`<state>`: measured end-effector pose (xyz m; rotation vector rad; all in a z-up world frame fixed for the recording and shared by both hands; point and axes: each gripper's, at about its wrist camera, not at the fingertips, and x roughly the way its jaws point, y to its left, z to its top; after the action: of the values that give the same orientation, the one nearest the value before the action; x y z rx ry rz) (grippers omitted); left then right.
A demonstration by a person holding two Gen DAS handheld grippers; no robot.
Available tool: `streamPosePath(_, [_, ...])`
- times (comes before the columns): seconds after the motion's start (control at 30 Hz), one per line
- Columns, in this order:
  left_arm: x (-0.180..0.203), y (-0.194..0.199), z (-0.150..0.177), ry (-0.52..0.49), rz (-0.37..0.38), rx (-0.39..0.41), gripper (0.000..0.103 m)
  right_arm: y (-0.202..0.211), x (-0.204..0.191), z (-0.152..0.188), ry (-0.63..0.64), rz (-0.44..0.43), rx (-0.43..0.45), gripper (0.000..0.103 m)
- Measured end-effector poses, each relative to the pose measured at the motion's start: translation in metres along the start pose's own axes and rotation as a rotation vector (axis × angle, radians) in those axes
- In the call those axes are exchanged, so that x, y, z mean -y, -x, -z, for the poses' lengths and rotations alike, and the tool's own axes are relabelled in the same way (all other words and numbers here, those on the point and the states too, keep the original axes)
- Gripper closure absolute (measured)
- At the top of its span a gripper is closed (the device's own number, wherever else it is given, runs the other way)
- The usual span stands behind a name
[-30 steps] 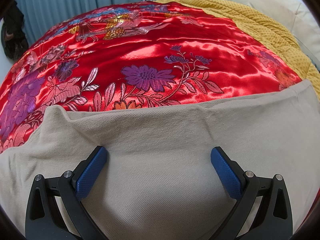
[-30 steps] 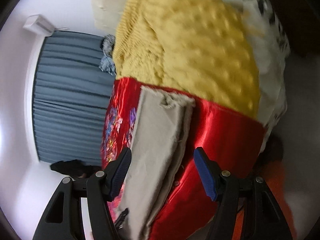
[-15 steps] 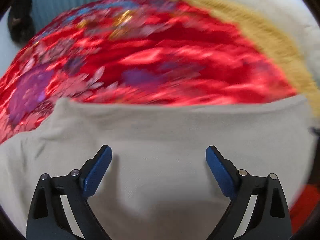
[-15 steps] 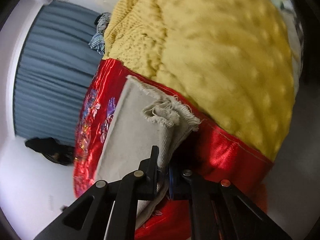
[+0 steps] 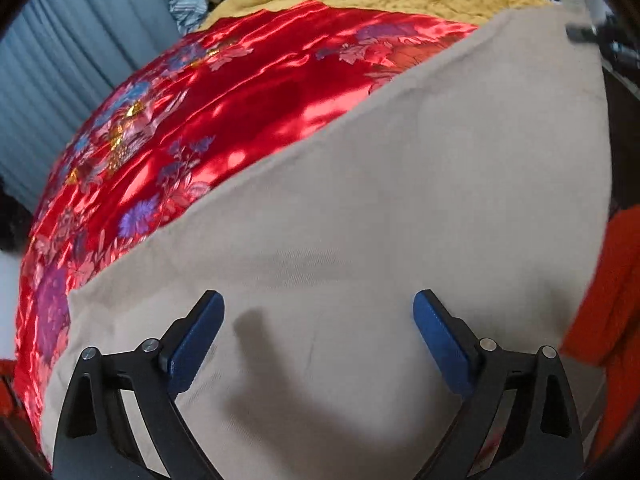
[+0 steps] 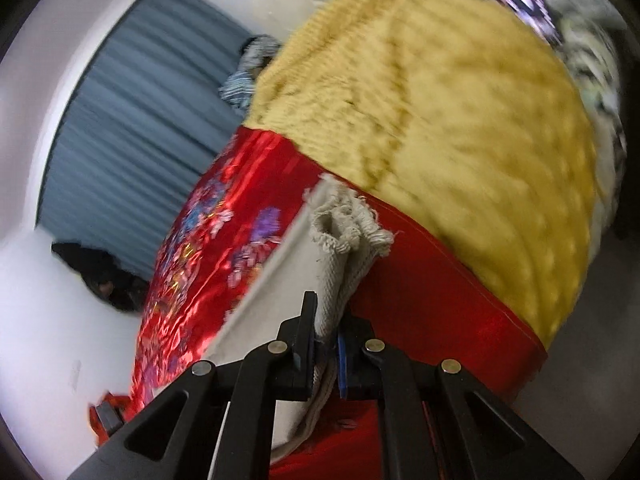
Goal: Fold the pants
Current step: 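Grasp the frayed pant hem with the right gripper and lift it, then lay the hem down over the pants and open the right gripper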
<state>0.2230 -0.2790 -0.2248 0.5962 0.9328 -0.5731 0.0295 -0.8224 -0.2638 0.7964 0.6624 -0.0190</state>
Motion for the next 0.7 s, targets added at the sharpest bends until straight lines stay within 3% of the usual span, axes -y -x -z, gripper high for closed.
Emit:
streamPosePath(0.07, [-0.012,0.014,0.004,0.054,0.024,0.002,0.007,0.008,-0.023,-0.003,0.069,-0.015,0.006,0.095])
streamPosePath(0.2, [-0.072,0.076,0.037,0.286,0.097,0.095,0.007,0.036,-0.091,-0.010,0.196,-0.115,0.034,0.095])
streamPosePath(0.37, [-0.149,0.136,0.096,0.524,0.068,0.169,0.007,0.061,-0.191,-0.004,0.328,-0.295,0.026,0.095])
streamPosePath(0.53, [-0.214,0.182,0.174,0.779,0.001,0.250,0.007,0.058,-0.301,0.045,0.471,-0.472,-0.069,0.095])
streamPosePath(0.7, [-0.242,0.184,0.234,0.945,-0.026,0.266,0.007,0.020,-0.391,0.137,0.619,-0.558,-0.224,0.095])
